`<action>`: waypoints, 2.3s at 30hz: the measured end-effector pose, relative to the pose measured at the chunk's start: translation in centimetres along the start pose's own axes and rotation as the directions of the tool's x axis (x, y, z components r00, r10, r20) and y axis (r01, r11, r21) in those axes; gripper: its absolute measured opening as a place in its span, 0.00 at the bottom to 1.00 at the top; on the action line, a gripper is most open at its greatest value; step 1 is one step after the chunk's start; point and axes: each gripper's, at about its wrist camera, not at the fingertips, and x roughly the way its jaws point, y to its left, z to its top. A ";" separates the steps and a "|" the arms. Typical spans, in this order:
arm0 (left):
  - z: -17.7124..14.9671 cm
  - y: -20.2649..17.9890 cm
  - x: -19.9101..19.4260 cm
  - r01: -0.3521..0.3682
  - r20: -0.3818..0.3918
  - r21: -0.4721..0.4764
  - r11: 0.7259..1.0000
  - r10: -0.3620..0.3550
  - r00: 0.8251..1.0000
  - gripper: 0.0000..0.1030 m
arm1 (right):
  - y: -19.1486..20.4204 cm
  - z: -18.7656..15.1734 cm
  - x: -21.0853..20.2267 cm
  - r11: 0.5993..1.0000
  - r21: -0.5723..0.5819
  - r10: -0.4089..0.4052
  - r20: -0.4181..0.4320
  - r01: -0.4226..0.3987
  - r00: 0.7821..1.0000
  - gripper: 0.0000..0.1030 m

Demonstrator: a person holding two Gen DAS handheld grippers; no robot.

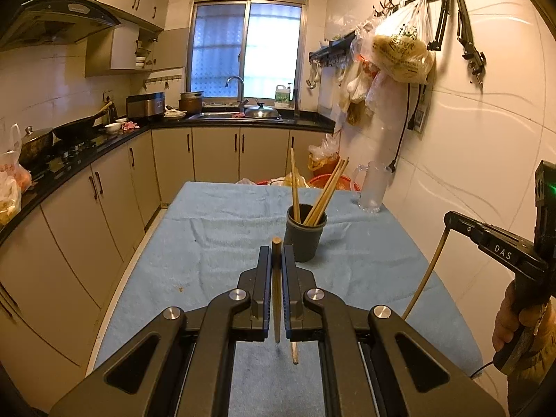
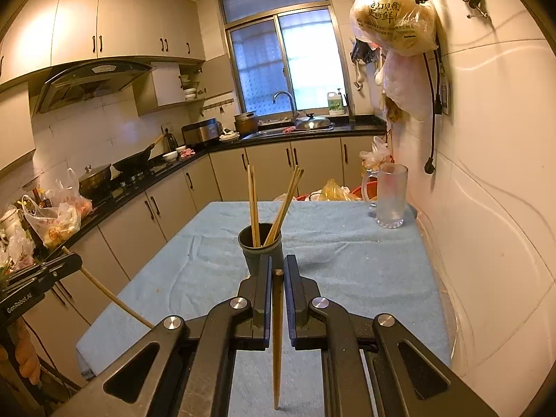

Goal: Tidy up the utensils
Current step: 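Raise both held chopsticks upright and carry them above the black cup, then lower the chopsticks into the black cup and open both grippers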

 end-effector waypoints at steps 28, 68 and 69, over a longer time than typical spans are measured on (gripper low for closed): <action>6.0 1.0 3.1 0.041 0.027 -0.007 0.999 -0.041 0.999 0.05 | -0.3 4.7 3.8 0.999 0.048 0.019 0.045 -0.022 0.999 0.07; 12.0 -3.4 23.7 0.018 -0.057 0.010 1.000 -0.018 0.998 0.06 | -3.0 10.3 21.8 0.975 0.216 0.042 0.003 -0.042 0.999 0.10; 11.9 -3.5 23.5 0.018 -0.056 0.012 1.000 -0.017 0.998 0.07 | -3.1 10.2 21.9 0.975 0.219 0.041 -0.002 -0.039 0.999 0.13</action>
